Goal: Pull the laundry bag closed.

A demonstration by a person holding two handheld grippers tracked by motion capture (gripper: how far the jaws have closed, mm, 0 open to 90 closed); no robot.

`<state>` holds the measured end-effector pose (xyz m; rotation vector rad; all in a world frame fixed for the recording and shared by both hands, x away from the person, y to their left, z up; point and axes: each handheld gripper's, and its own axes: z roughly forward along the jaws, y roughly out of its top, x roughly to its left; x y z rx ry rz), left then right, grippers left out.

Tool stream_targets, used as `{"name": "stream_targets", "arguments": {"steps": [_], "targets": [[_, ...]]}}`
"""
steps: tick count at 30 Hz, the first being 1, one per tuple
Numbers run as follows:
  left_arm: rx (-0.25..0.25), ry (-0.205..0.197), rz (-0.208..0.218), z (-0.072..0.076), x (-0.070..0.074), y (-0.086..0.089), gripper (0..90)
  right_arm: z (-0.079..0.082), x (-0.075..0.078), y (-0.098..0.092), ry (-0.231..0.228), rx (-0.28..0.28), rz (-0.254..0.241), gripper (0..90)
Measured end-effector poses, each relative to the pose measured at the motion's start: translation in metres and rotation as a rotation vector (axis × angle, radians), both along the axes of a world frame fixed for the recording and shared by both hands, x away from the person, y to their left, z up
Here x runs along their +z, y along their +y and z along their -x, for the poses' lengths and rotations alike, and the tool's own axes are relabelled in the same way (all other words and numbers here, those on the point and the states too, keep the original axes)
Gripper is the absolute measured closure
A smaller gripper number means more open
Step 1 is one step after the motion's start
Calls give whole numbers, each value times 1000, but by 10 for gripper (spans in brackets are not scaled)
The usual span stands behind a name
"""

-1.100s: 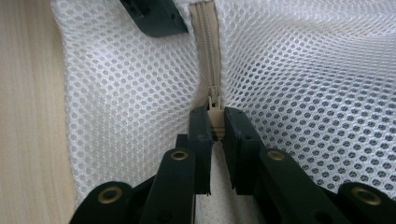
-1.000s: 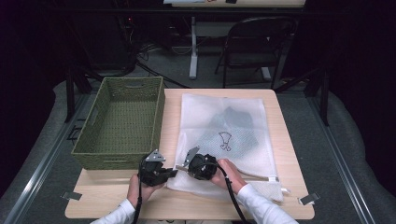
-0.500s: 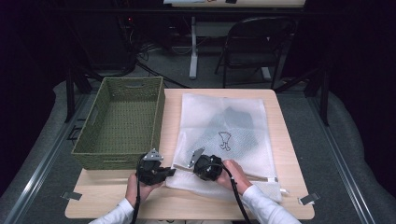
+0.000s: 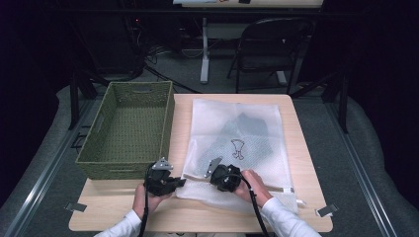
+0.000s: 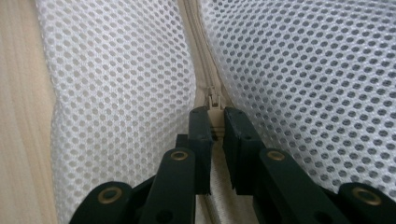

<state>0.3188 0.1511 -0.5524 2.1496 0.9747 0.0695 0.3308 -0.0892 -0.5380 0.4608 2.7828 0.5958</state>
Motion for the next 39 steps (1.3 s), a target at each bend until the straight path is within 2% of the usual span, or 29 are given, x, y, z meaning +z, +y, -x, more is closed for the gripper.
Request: {"name": "stream_targets", "arguments": {"steps": [9, 23, 26, 30, 39], "targets": [[-2, 9, 1, 0, 0, 1, 850, 0, 1, -8, 5, -13, -5, 819], [-22, 8, -12, -1, -1, 1, 849, 0, 0, -18, -2, -19, 19, 819], [-15, 20, -2, -2, -2, 2, 850, 0, -1, -20, 4, -27, 23, 819], [-13, 17, -13, 0, -1, 1, 849, -1, -2, -19, 1, -14, 36, 820], [-11, 24, -9, 0, -2, 1, 849, 0, 2, -24, -4, -13, 29, 819]]}}
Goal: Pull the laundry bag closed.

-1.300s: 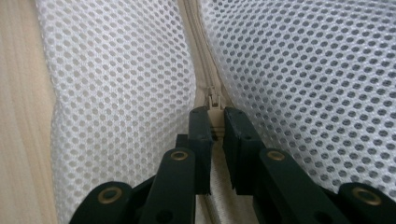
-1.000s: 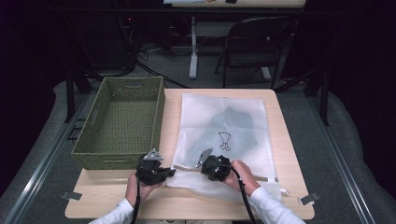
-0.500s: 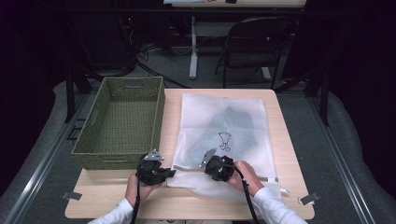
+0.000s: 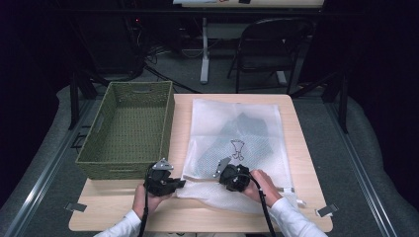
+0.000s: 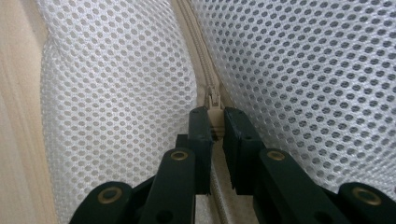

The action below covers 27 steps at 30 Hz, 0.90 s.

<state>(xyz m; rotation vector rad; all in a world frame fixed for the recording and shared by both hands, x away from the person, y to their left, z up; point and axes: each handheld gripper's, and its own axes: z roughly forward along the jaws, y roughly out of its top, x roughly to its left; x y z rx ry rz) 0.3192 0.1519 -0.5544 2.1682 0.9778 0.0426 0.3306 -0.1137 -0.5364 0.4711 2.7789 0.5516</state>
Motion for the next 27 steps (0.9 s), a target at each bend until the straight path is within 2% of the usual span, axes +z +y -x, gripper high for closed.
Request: {"name": "stream_targets", "arguments": {"steps": [5, 12, 27], "targets": [[-4, -3, 4, 0, 0, 1, 849, -2, 0, -3, 17, -8, -22, 819], [-8, -6, -3, -1, 1, 1, 850, -2, 2, -9, 12, -7, -4, 819], [-5, -7, -7, -2, 2, 1, 850, 6, 8, -32, 15, -49, -13, 819]]}}
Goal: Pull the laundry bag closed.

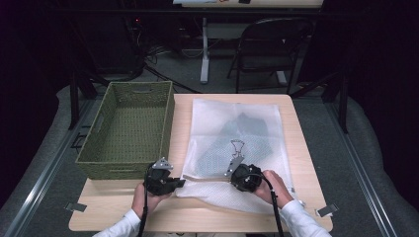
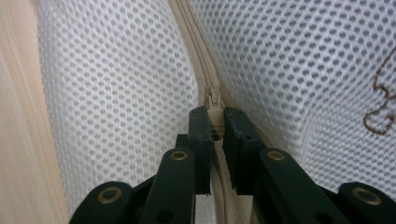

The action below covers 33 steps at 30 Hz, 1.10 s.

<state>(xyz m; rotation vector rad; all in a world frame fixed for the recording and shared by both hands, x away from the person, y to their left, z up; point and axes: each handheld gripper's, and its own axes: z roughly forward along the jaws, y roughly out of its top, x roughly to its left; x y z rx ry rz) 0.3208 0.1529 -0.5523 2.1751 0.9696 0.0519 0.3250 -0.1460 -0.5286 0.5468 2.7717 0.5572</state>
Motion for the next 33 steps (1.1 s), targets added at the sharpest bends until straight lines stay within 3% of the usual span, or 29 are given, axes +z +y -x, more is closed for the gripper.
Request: {"name": "stream_targets", "arguments": {"steps": [7, 8, 33], "targets": [[-7, 15, -13, -2, -2, 3, 850, -1, 3, -10, -2, -13, -12, 819], [-7, 15, -13, -2, -2, 3, 850, 1, -1, -20, -1, -36, 12, 819], [-20, 2, -37, -2, 1, 6, 849, 9, -3, -42, -2, -91, 30, 819]]}}
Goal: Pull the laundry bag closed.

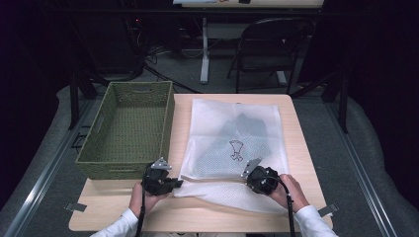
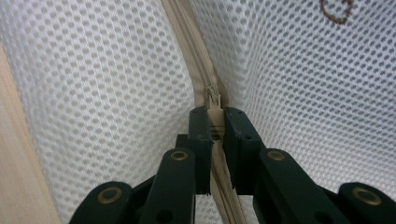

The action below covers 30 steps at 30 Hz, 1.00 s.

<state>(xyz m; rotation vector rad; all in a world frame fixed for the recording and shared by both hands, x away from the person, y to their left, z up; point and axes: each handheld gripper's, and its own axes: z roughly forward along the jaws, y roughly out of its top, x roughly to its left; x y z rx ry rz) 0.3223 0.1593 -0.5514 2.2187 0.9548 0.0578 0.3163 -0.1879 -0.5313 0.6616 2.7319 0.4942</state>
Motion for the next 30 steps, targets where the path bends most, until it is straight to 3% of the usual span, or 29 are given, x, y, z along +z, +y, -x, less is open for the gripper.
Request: {"name": "stream_targets", "arguments": {"steps": [4, 5, 13, 25, 30], "targets": [[3, -11, -11, 1, 3, 1, 850, 0, 0, -4, -1, -4, 2, 819], [3, -11, -11, 1, 3, 1, 850, 1, -2, -14, -1, -29, 8, 819], [6, -8, -8, 1, 3, 2, 850, 3, -2, -19, 1, -43, 13, 819], [-3, -7, -31, 2, 1, 9, 850, 5, -4, -27, -1, 0, 30, 819], [-3, -11, -42, 3, 2, 11, 851, 4, -5, -32, 10, -22, 38, 818]]}}
